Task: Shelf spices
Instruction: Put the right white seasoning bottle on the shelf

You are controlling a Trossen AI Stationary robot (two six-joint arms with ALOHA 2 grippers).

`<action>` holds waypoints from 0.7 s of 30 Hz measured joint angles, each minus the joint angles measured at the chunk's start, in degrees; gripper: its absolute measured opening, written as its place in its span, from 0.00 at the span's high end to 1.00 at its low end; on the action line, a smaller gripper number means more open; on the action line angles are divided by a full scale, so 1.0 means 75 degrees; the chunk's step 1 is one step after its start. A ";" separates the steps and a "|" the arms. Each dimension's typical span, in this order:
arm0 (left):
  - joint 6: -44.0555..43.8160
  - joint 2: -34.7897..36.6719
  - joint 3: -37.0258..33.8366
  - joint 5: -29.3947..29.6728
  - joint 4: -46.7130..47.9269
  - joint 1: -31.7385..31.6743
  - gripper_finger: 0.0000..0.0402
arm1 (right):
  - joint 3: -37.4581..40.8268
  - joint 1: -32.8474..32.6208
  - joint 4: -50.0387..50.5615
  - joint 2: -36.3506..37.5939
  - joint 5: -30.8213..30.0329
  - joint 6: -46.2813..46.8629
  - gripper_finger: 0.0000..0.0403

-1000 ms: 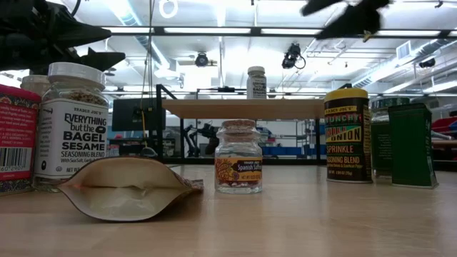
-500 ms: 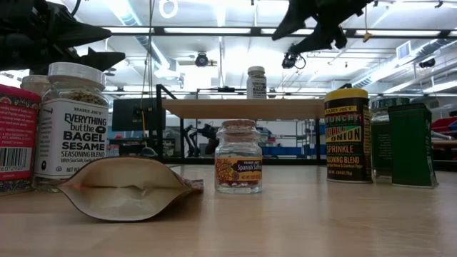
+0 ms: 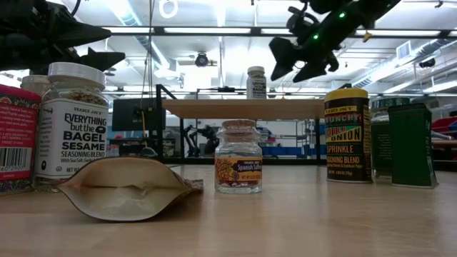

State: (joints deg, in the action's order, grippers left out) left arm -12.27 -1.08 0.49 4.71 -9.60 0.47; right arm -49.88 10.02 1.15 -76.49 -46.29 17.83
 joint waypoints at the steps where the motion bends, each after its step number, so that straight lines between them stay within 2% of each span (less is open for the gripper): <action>1: 0.0000 0.0000 0.0000 0.0000 0.0014 0.0000 0.31 | 0.0001 0.0094 -0.0055 -0.0060 0.0003 -0.0026 0.11; 5: 0.0000 0.0000 0.0000 0.0000 0.0013 0.0000 0.31 | 0.0002 0.0367 -0.0399 -0.0281 0.0022 -0.0186 0.11; 11: 0.0000 0.0000 0.0000 0.0000 0.0011 0.0000 0.31 | 0.0002 0.0545 -0.0520 -0.0356 0.1093 -0.0282 0.11; 21: 0.0000 0.0000 0.0000 0.0000 0.0014 0.0000 0.31 | 0.0002 0.0523 -0.0693 -0.0285 0.1194 -0.0534 0.11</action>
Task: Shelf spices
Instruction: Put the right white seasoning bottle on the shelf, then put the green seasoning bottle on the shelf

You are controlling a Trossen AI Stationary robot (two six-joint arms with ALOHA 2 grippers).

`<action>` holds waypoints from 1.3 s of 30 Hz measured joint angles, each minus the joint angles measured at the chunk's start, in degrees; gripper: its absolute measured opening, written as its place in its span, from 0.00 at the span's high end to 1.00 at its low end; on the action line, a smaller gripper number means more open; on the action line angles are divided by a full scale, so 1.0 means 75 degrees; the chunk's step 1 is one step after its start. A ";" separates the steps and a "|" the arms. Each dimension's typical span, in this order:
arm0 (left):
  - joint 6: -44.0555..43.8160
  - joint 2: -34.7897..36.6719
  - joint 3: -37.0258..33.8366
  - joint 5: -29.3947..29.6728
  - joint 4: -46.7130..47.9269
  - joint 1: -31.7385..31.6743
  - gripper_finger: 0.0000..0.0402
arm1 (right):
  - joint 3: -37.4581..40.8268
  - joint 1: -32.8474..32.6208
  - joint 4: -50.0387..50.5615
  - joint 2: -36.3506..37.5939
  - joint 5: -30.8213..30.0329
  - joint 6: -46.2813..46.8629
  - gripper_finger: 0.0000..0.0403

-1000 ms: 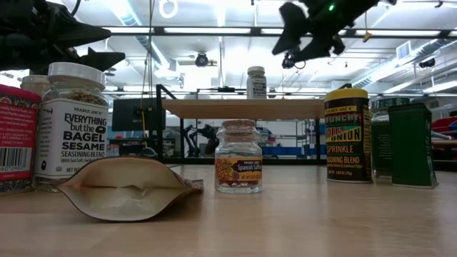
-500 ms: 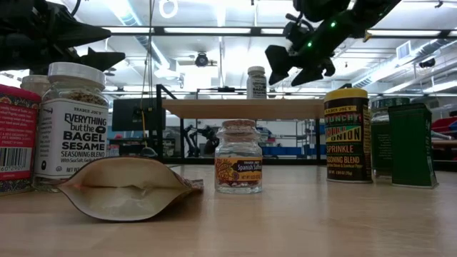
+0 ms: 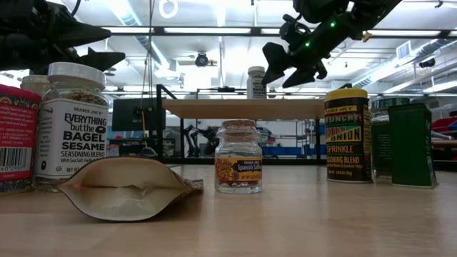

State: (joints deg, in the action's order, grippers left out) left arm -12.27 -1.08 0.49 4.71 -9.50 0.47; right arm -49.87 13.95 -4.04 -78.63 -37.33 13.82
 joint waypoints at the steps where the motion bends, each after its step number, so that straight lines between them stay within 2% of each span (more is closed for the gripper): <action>1: 0.0000 0.0000 0.0000 -0.0002 -0.0003 0.0000 0.31 | 0.0000 -0.0010 -0.0005 0.0006 -0.0034 0.0003 0.11; 8: 0.0002 0.0000 0.0000 0.0000 -0.0002 0.0000 0.31 | 0.0000 0.0070 0.0531 0.0006 -0.0261 0.0455 0.12; 16: 0.0002 0.0000 0.0000 -0.0002 -0.0003 0.0000 0.31 | 0.0000 0.0359 0.0361 0.0006 -0.0475 0.0354 0.13; 24: 0.0000 0.0000 0.0000 0.0000 -0.0003 0.0000 0.31 | 0.0000 0.0520 0.0227 0.0006 0.0573 -0.0100 0.13; 31: 0.0000 0.0000 0.0000 0.0000 -0.0003 0.0000 0.31 | 0.0000 0.0506 0.0134 0.0006 0.0732 -0.0173 0.13; 36: 0.0000 0.0000 0.0000 0.0000 -0.0006 0.0000 0.31 | 0.0000 0.0436 0.0780 0.0189 0.0737 -0.0079 0.13; 39: 0.0000 0.0000 0.0000 0.0000 -0.0003 0.0000 0.31 | 0.0000 0.0296 0.1631 0.0524 0.0744 0.0046 0.13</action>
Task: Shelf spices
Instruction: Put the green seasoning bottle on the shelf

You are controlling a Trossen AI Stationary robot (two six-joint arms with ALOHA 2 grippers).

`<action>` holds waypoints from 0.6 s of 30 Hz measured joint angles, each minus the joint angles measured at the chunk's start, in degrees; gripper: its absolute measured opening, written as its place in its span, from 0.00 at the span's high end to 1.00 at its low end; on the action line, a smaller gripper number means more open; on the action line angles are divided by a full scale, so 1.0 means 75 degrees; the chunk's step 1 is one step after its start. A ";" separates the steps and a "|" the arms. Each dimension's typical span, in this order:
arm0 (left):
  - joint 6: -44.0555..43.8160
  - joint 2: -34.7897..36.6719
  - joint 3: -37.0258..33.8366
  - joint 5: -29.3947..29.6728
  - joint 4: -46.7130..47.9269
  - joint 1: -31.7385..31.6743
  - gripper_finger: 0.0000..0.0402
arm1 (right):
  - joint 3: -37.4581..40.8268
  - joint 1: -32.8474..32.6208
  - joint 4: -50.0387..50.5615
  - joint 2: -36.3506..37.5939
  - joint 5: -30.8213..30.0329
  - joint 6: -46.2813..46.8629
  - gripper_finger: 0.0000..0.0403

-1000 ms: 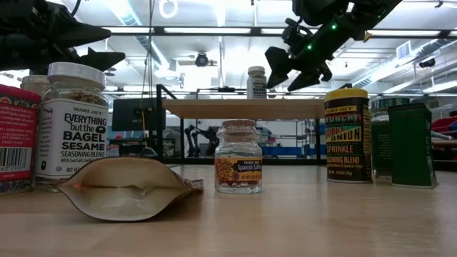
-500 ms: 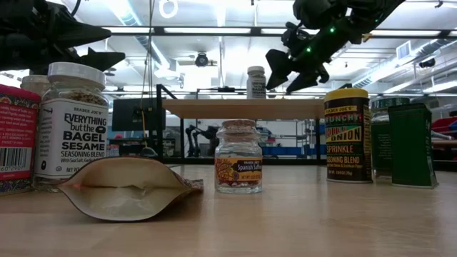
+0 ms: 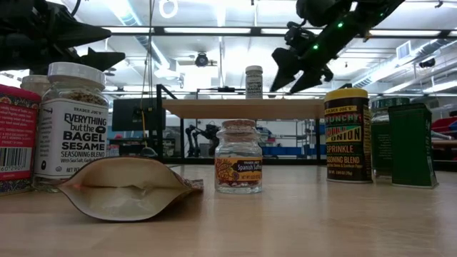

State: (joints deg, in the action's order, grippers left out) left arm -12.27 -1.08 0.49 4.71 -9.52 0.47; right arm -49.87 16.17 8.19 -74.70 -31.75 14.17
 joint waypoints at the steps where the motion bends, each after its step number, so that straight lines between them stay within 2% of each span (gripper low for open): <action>1: 0.0001 0.0000 0.0000 -0.0001 0.0000 0.0000 0.31 | 0.0000 -0.0068 0.0304 0.0151 -0.0002 0.0122 0.13; 5: 0.0001 0.0000 0.0000 -0.0002 -0.0001 0.0000 0.31 | 0.0000 -0.0442 0.1630 0.0886 0.0512 0.0825 0.13; 10: 0.0000 0.0000 0.0000 0.0000 0.0000 0.0000 0.31 | 0.0000 -0.0926 0.2871 0.1735 0.2241 0.2648 0.14; 13: 0.0000 -0.0001 0.0000 0.0000 -0.0002 0.0000 0.31 | 0.0000 -0.1294 0.3440 0.2024 0.3129 0.3259 0.14; 18: 0.0000 -0.0003 0.0000 0.0000 -0.0002 0.0000 0.31 | 0.0000 -0.2249 0.4304 0.2111 0.3208 0.3838 0.14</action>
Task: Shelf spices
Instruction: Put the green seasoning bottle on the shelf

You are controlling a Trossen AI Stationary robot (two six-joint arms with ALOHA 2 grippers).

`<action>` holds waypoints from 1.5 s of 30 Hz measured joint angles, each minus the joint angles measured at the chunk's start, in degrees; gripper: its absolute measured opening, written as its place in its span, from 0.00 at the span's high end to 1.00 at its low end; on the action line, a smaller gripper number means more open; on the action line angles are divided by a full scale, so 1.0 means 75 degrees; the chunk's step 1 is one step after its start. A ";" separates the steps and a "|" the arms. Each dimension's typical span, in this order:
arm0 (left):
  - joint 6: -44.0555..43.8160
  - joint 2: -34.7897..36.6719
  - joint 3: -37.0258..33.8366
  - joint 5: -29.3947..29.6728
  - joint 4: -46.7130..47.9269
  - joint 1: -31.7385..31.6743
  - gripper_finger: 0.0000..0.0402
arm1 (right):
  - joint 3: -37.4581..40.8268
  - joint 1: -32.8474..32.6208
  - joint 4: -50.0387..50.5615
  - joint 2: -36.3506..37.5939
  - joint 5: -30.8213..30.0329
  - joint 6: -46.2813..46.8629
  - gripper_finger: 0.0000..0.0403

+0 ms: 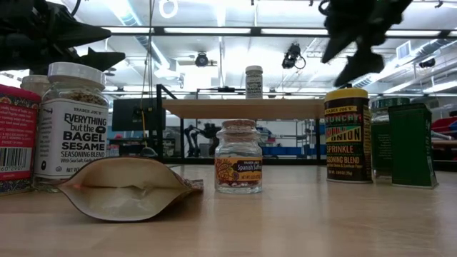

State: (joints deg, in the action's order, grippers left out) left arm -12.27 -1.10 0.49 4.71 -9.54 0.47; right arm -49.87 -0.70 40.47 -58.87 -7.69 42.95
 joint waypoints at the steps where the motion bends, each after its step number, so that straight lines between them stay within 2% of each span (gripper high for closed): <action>1: 0.0000 0.0000 0.0000 -0.0003 0.0002 0.0000 0.31 | 0.0000 -0.0183 0.0212 0.0000 -0.0019 0.0224 0.14; 9: 0.0000 0.0000 0.0000 -0.0001 0.0002 0.0000 0.31 | 0.0000 -0.1566 0.1921 -0.0002 -0.0498 0.2194 0.14; 13: 0.0000 0.0000 0.0000 0.0000 0.0002 0.0000 0.31 | 0.0000 -0.1964 0.2046 -0.0003 -0.0801 0.2660 0.14; 18: 0.0000 0.0000 0.0000 0.0000 0.0002 0.0000 0.31 | 0.0000 -0.2030 0.2019 -0.0086 -0.0807 0.2894 0.14; 27: 0.0000 0.0000 0.0000 0.0000 -0.0001 0.0000 0.31 | -0.0003 -0.2056 0.1988 -0.1279 -0.0011 0.2497 0.14; 34: 0.0000 0.0000 0.0000 0.0000 -0.0001 0.0000 0.31 | -0.0002 -0.2056 0.1827 -0.2228 0.0057 0.2350 0.14; 39: 0.0000 0.0000 0.0000 0.0000 -0.0001 0.0000 0.31 | -0.0003 -0.1985 0.1355 -0.2606 0.0069 0.1819 0.14; 45: 0.0001 0.0000 0.0000 0.0000 0.0002 0.0000 0.31 | -0.0081 -0.1677 0.1042 -0.2776 0.0477 0.1128 0.14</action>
State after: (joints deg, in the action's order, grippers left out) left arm -12.26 -1.10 0.49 4.71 -9.52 0.47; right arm -50.48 -13.28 48.29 -79.69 -4.11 51.42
